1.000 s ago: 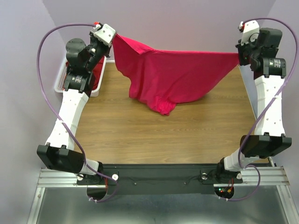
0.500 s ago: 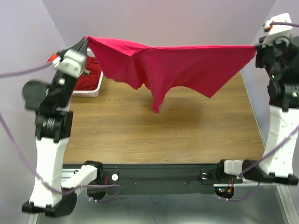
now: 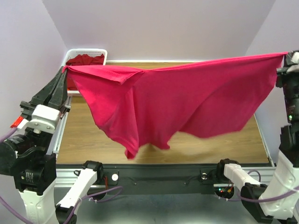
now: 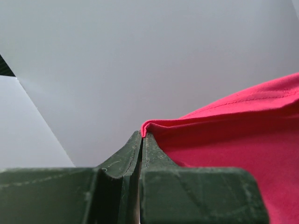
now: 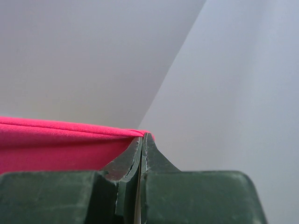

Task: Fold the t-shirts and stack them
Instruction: Flatten the tshirt out

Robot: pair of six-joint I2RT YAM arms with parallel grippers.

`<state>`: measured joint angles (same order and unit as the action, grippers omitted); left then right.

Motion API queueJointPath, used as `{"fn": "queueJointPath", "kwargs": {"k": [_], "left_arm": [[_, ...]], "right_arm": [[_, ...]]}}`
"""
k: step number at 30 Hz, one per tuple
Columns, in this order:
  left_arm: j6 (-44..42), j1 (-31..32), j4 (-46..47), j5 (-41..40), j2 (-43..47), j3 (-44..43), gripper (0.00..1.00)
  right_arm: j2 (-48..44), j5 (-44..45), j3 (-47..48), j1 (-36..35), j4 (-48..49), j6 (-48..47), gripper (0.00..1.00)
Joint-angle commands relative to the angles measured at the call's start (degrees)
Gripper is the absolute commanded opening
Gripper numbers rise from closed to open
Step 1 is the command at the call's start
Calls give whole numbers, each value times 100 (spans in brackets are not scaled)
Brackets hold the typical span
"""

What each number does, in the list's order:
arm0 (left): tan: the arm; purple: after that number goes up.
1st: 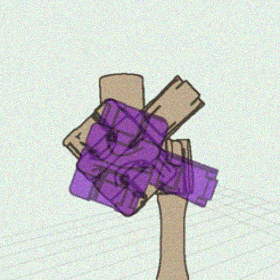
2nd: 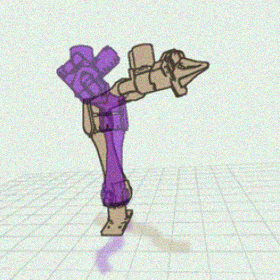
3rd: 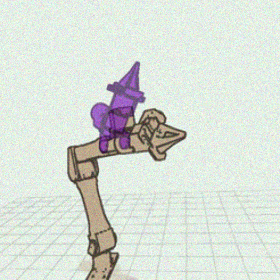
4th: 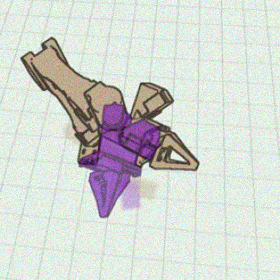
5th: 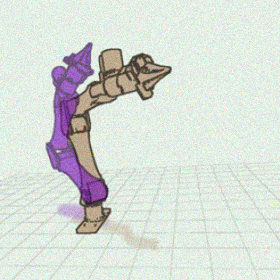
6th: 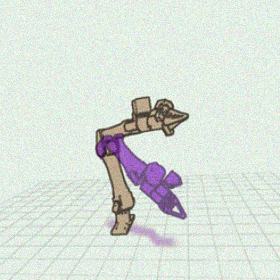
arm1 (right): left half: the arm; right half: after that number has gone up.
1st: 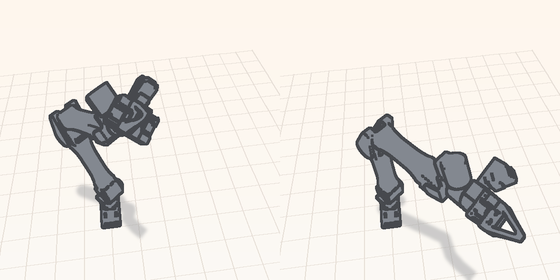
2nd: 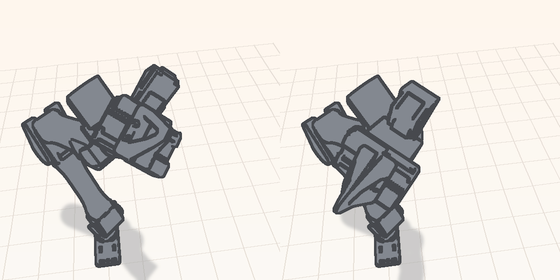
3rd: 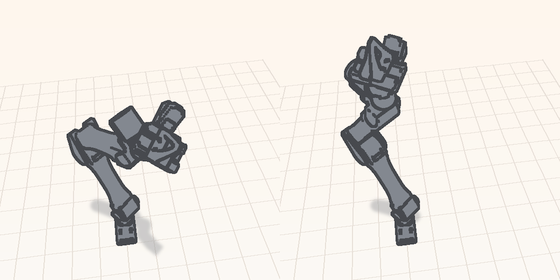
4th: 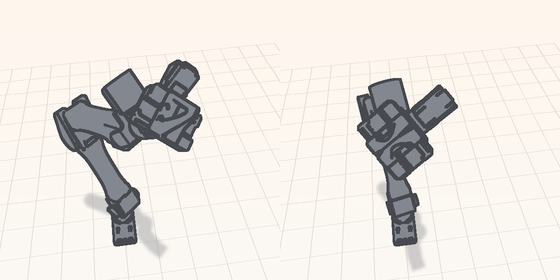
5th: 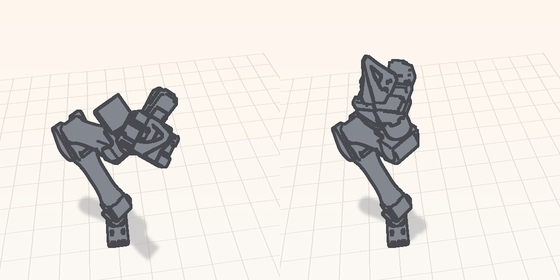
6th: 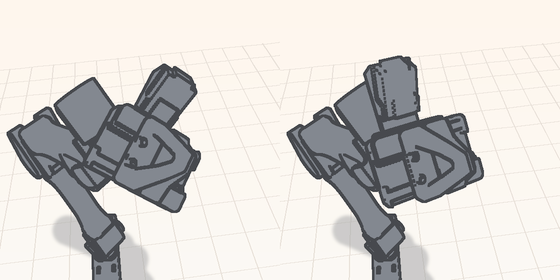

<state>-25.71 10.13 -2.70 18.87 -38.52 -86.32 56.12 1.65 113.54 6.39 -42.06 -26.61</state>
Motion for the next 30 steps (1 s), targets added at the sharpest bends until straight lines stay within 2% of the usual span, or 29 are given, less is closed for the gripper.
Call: {"fn": "queueJointPath", "kwargs": {"k": [1, 7, 11, 15, 17, 18, 20, 21, 22, 24, 25, 26, 28, 30], "left_arm": [[-494, -29, -660, -244, -366, -35, 0], [-487, -29, -864, -34, -901, 739, 0], [-478, -29, -689, 248, -1402, 1589, 0], [-408, -11, -206, 100, -2428, 2093, 0], [-373, 6, 171, -50, -2922, 2111, 0], [-373, 6, 243, -207, -3490, 2076, 0], [-338, 15, 480, -427, -4151, 1640, 0], [-303, 24, 455, -524, -4494, 1401, 0], [-268, 33, 428, -595, -5211, 1138, 0], [-171, 24, 279, -771, -5900, 216, 0], [-136, 33, 279, -806, -6547, -440, 0], [-118, 33, 105, -850, -6858, -447, 0], [-13, 42, -194, -885, -7717, -1724, 0], [40, 42, -345, -929, -8482, -2333, 0]], "right_arm": [[522, 354, -427, 55, 321, -406, 1], [1172, -138, -1482, 55, 576, -651, 1], [1523, -551, -2571, 46, 1024, -766, 0], [2190, -745, -3511, 55, 1777, -715, 0], [2604, -780, -3619, 55, 2034, -670, 0], [3067, -745, -3628, 55, 2305, -618, 1], [3518, -632, -3549, 55, 2544, -573, 1], [4025, -570, -3505, 55, 2780, -556, 1], [4239, -526, -3383, 46, 2852, -504, 1], [4722, -403, -2970, 55, 2949, -459, 1], [5151, -368, -2656, 55, 3010, -389, 1], [5338, -332, -2652, 55, 3020, -354, 1], [5855, -244, -2197, 55, 3020, -284, 0], [6146, -200, -1801, 55, 3020, -248, 0]]}}
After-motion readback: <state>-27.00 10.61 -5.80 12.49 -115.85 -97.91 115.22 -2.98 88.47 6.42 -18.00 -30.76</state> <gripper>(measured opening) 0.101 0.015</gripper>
